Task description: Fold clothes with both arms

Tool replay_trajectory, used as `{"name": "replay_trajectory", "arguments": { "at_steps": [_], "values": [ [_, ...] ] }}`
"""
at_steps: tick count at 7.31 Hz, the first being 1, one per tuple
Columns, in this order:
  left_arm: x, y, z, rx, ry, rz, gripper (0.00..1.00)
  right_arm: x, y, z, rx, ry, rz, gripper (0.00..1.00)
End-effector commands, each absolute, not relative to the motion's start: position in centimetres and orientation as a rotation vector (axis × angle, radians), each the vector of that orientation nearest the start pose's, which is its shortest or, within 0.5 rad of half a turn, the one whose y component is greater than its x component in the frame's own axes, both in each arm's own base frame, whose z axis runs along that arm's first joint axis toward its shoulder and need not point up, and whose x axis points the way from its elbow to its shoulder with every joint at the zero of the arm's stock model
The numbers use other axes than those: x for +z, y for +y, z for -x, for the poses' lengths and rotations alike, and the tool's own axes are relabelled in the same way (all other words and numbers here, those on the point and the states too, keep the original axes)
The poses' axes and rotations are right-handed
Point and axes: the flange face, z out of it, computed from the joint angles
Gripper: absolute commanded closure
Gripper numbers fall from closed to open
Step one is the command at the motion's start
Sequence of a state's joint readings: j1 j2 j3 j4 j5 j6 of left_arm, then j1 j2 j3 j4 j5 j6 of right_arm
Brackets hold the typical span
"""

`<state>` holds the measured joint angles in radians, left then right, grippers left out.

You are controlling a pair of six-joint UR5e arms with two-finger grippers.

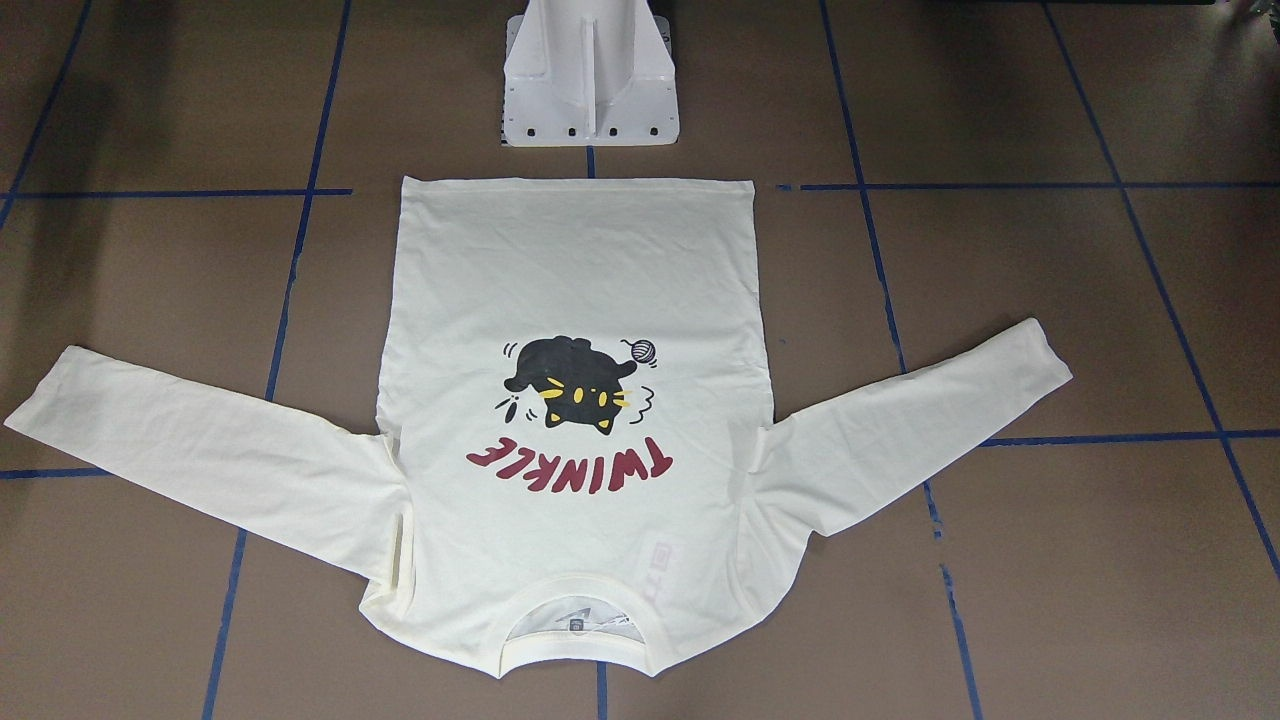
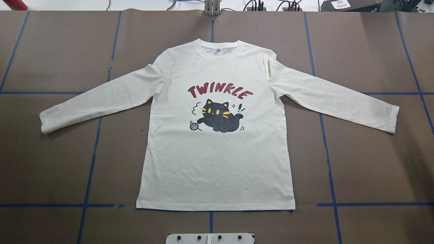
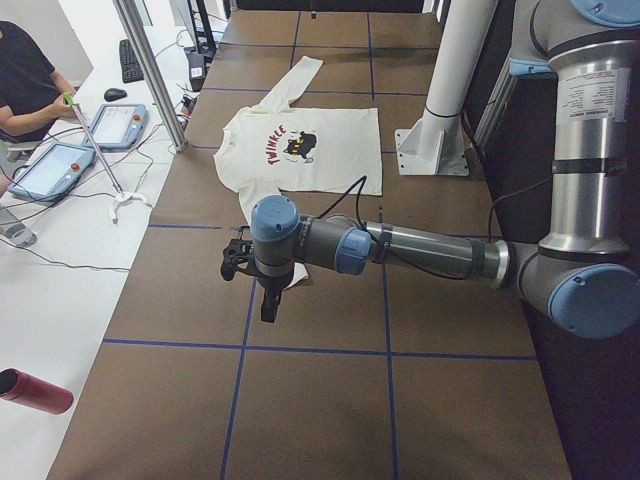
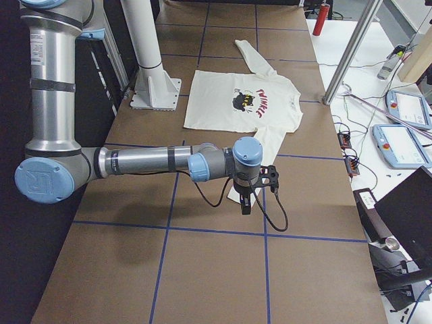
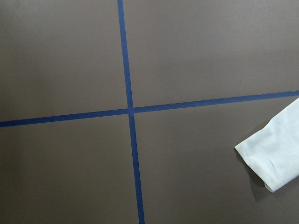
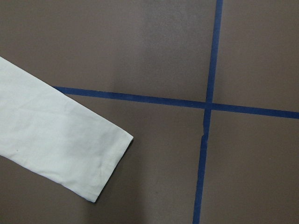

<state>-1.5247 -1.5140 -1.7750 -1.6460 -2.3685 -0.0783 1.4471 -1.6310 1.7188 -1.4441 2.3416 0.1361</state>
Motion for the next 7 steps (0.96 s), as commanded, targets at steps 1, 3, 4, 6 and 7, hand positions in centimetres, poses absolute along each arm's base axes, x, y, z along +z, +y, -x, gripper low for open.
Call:
{"name": "replay_trajectory", "arguments": {
  "at_steps": [1,3,4,6,7],
  "values": [
    [57.5,-47.8,4.0,0.055,0.809,-0.16,0.0,60.3,-48.4,-0.8,-0.132,-0.74,-0.138,0.0],
    [56.7,-47.8,3.9,0.065,0.806,-0.175,0.0,61.1,-47.8,-0.8,-0.124,-0.749,-0.12,0.0],
    [57.6,-47.7,4.1,0.056,0.784,-0.164,0.0,61.7,-46.9,-0.9,-0.116,-0.75,-0.106,0.0],
    [57.0,-48.1,4.0,0.074,0.776,-0.193,0.0,63.4,-46.9,0.3,-0.151,-0.776,-0.135,0.0],
    [56.2,-48.6,4.0,0.101,0.78,-0.268,0.0,64.4,-47.0,3.1,-0.21,-0.8,-0.136,0.0]
  ]
}}
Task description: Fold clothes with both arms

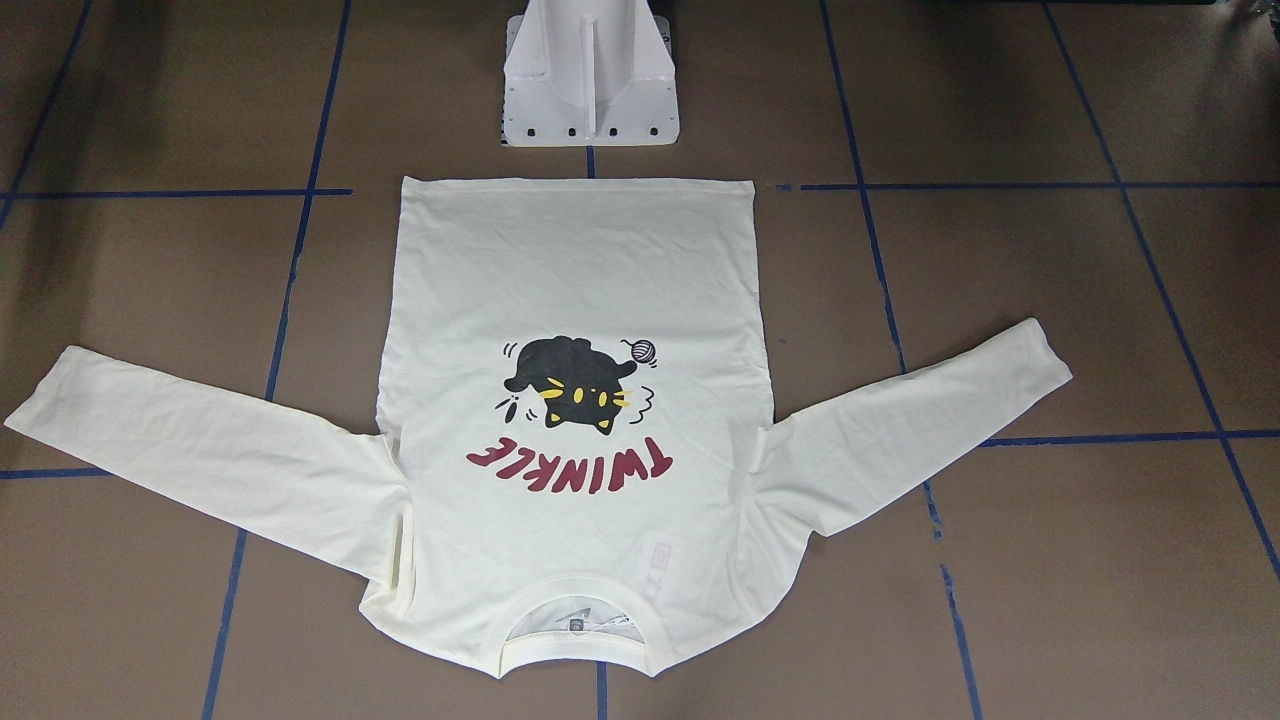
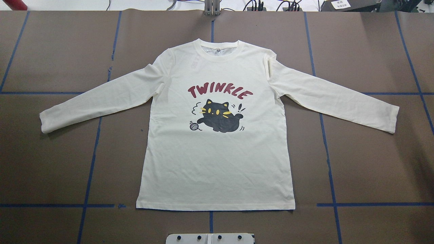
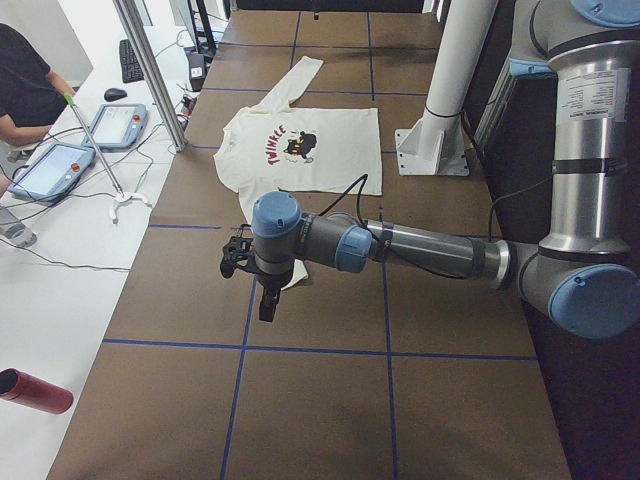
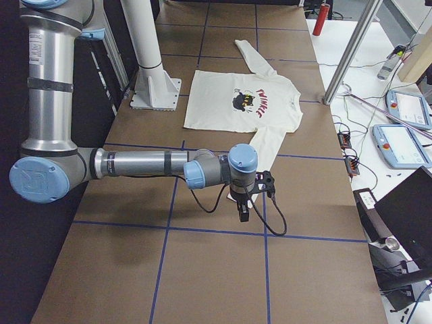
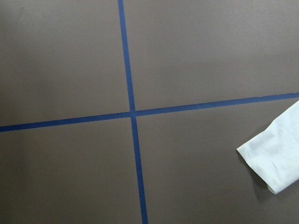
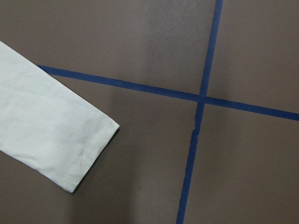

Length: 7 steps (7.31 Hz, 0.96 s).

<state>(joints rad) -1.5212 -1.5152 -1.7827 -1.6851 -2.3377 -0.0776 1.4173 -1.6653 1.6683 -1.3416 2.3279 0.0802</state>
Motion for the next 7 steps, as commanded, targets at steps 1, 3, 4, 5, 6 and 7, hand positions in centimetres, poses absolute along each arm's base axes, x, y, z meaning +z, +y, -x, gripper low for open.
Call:
{"name": "replay_trajectory", "arguments": {
  "at_steps": [1,3,4,5,6,7],
  "values": [
    [56.3,-48.5,4.0,0.115,0.775,-0.31,0.0,66.5,-47.5,5.2,-0.256,-0.808,-0.152,0.0],
    [57.3,-48.7,3.9,0.127,0.781,-0.335,0.0,67.9,-49.3,10.2,-0.142,-0.841,-0.124,0.03],
    [57.3,-48.7,3.9,0.129,0.781,-0.337,0.0,69.3,-50.0,11.0,-0.117,-0.848,-0.136,0.04],
    [57.2,-48.7,3.9,0.137,0.781,-0.35,0.0,69.7,-51.2,12.3,-0.094,-0.856,-0.124,0.06],
    [56.8,-48.8,4.0,0.147,0.779,-0.374,0.0,69.9,-52.3,13.7,-0.071,-0.857,-0.095,0.07],
    [56.7,-48.8,4.0,0.154,0.779,-0.39,0.0,69.7,-52.9,14.4,-0.077,-0.857,-0.096,0.07]
  ]
}}
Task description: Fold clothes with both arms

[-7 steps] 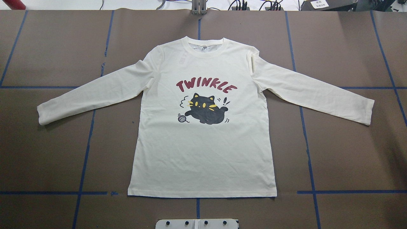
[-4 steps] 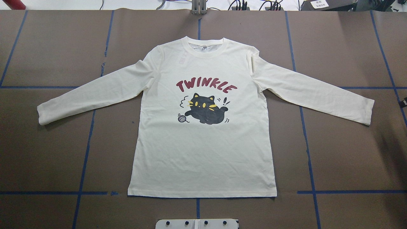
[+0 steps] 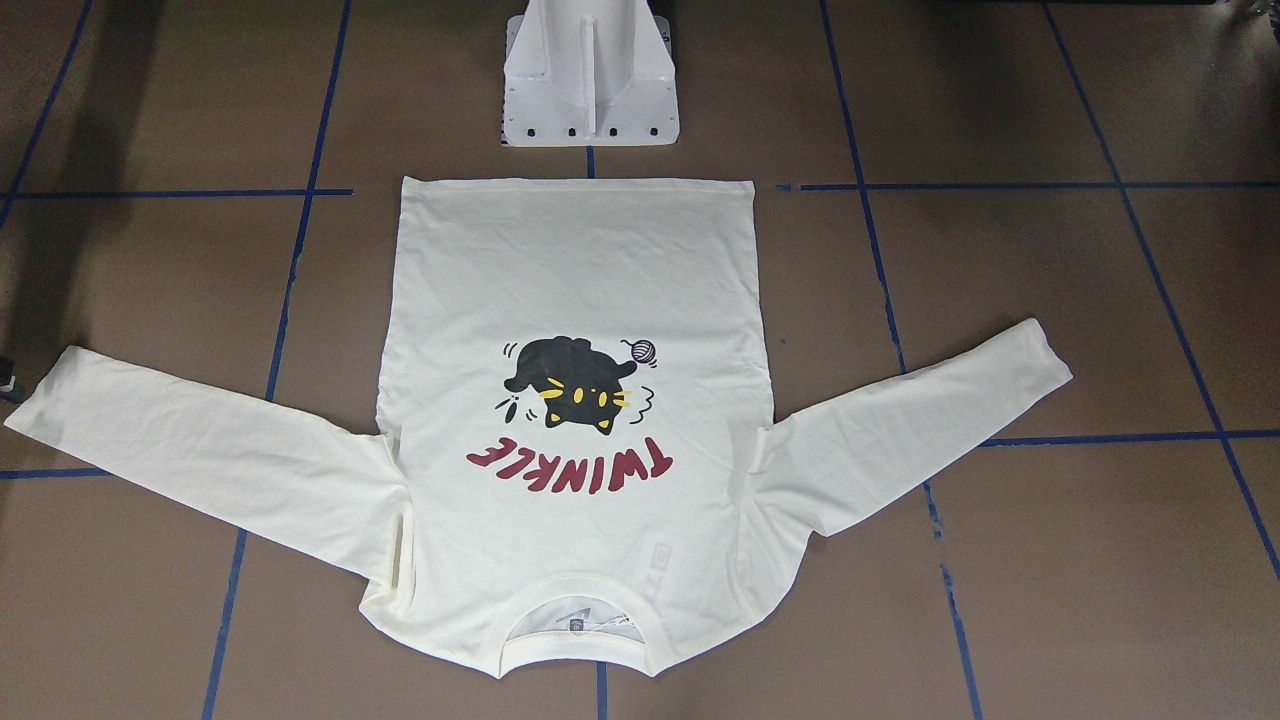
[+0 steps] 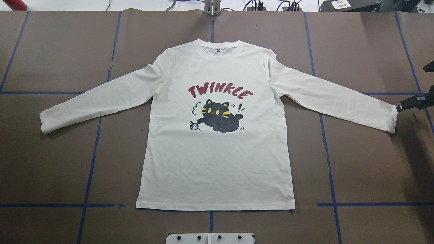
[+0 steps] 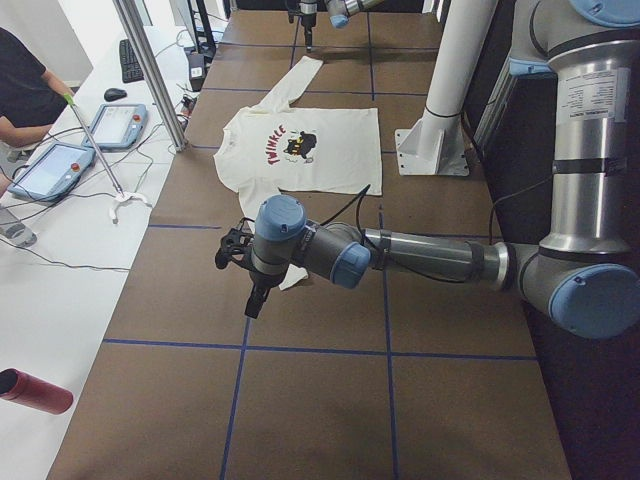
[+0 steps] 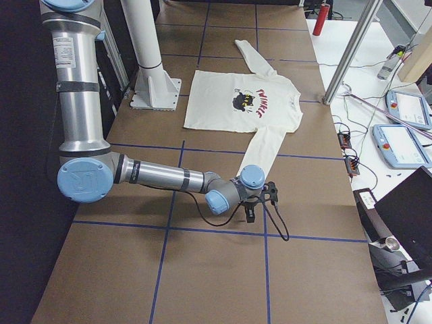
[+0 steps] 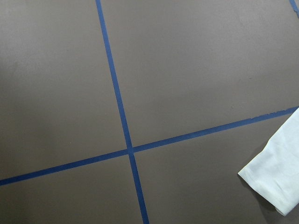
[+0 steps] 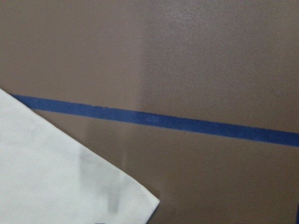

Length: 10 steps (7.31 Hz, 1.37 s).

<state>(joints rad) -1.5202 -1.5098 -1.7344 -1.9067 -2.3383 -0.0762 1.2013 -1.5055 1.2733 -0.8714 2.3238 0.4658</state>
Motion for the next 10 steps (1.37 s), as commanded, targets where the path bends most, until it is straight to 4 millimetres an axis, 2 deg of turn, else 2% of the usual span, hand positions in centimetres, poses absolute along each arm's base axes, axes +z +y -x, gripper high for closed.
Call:
{"name": "replay_trajectory", "arguments": {
  "at_steps": [1,2,3,4,5,6,7,9,10],
  "values": [
    [56.7,-48.8,4.0,0.156,0.779,-0.392,0.0,69.7,-52.9,14.7,-0.08,-0.854,-0.093,0.08],
    [56.4,-48.8,4.0,0.158,0.779,-0.398,0.0,70.0,-52.5,14.6,-0.075,-0.855,-0.085,0.14],
    [56.3,-48.8,4.0,0.159,0.779,-0.4,0.0,70.0,-52.7,14.7,-0.051,-0.853,-0.074,0.51],
    [56.2,-48.8,4.0,0.163,0.779,-0.41,0.0,70.0,-52.8,14.9,-0.046,-0.855,-0.07,0.92],
    [56.2,-48.8,4.0,0.164,0.778,-0.413,0.0,70.0,-52.8,14.9,-0.047,-0.856,-0.069,1.0],
    [56.3,-48.8,4.0,0.162,0.778,-0.411,0.0,69.8,-52.9,15.0,-0.05,-0.858,-0.07,1.0],
    [56.8,-48.3,4.0,0.161,0.778,-0.402,0.0,68.5,-53.4,15.3,-0.061,-0.874,-0.088,1.0],
    [57.4,-47.7,4.0,0.165,0.778,-0.411,0.0,67.3,-53.6,15.5,-0.076,-0.899,-0.098,1.0],
    [57.5,-47.6,4.0,0.165,0.778,-0.414,0.0,65.2,-53.8,15.6,-0.094,-0.924,-0.127,1.0]
  ]
}}
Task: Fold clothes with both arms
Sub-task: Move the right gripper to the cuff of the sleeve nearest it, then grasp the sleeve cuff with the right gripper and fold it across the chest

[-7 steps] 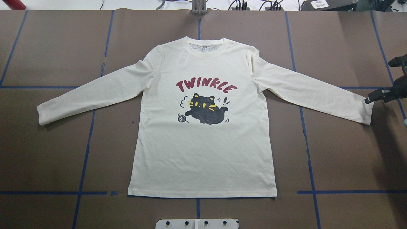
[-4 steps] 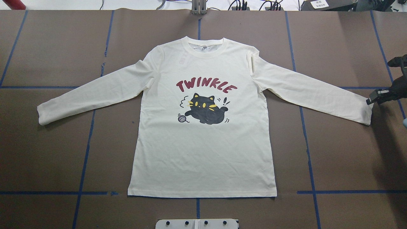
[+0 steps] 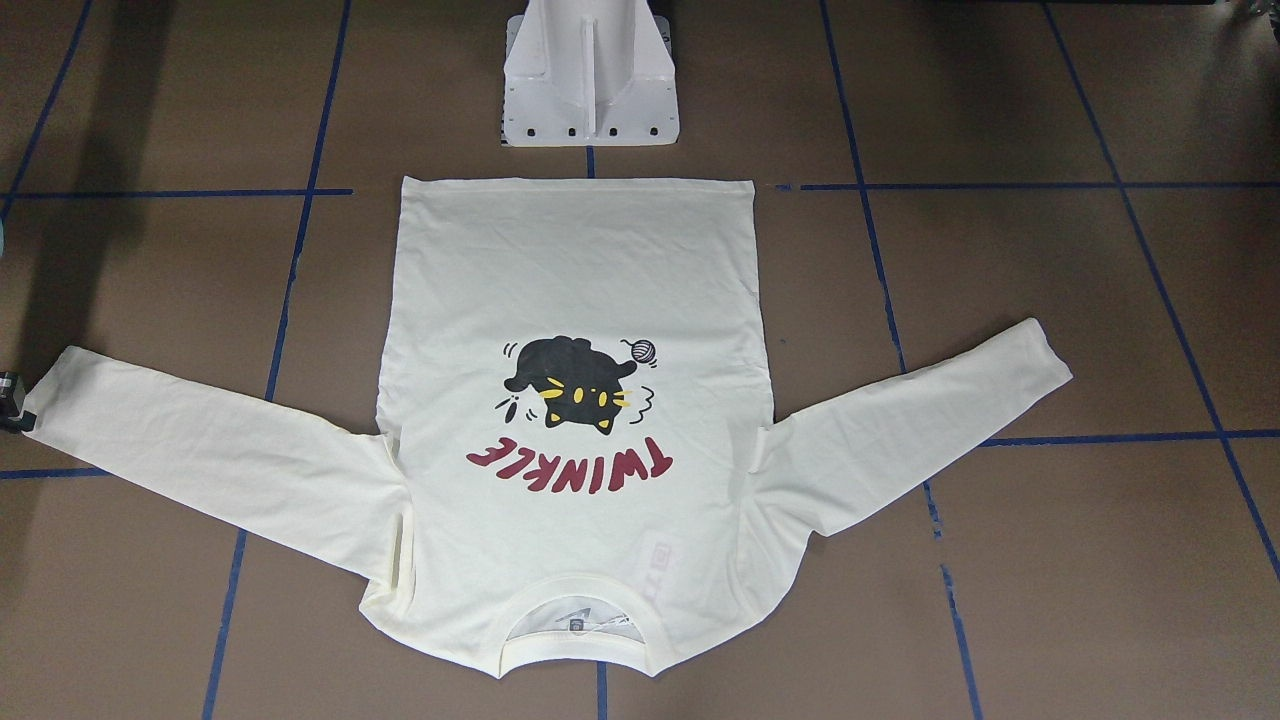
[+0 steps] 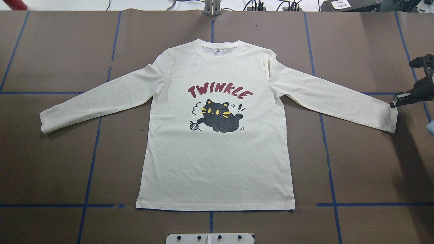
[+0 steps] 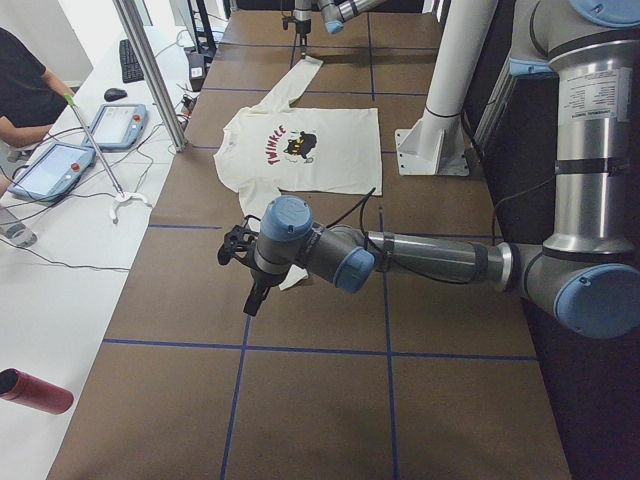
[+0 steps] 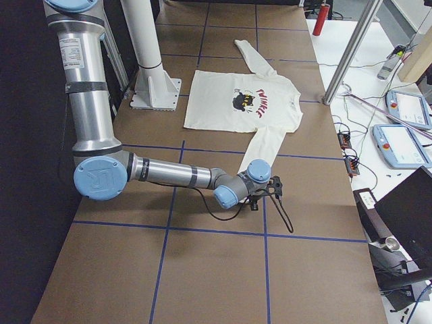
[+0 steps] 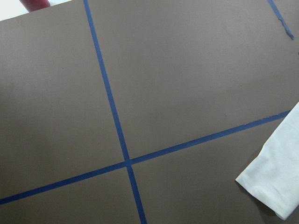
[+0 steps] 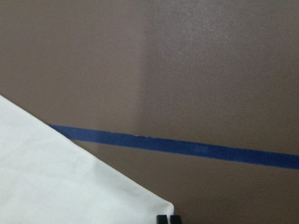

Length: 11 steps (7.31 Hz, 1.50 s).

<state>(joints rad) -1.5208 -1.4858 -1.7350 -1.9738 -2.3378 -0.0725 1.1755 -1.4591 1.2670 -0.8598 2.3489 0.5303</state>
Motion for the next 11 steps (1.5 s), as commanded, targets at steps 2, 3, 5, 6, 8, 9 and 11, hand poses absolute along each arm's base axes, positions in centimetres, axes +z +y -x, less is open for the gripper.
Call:
{"name": "replay_trajectory", "arguments": {
  "at_steps": [2,3,5,6,8,9,11],
  "values": [
    [57.4,-47.5,4.1,0.165,0.778,-0.418,0.0,62.4,-53.7,15.8,-0.076,-0.962,-0.136,1.0],
    [57.5,-47.5,4.0,0.165,0.778,-0.416,0.0,59.8,-53.8,16.1,-0.058,-0.993,-0.147,1.0],
    [57.4,-47.5,4.0,0.166,0.78,-0.417,0.0,49.3,-54.6,21.5,0.024,-1.096,-0.124,1.0],
    [57.3,-47.5,4.0,0.168,0.78,-0.42,0.0,43.0,-56.1,25.4,0.075,-1.158,-0.101,1.0],
    [57.0,-47.6,4.0,0.17,0.778,-0.426,0.0,28.1,-57.0,36.8,0.185,-1.243,-0.101,1.0],
    [56.9,-47.6,3.9,0.172,0.779,-0.428,0.0,19.7,-55.7,43.6,0.215,-1.217,-0.147,1.0],
    [56.8,-47.6,3.9,0.173,0.779,-0.436,0.0,9.7,-53.0,54.0,0.195,-1.166,-0.195,1.0]
  ]
}}
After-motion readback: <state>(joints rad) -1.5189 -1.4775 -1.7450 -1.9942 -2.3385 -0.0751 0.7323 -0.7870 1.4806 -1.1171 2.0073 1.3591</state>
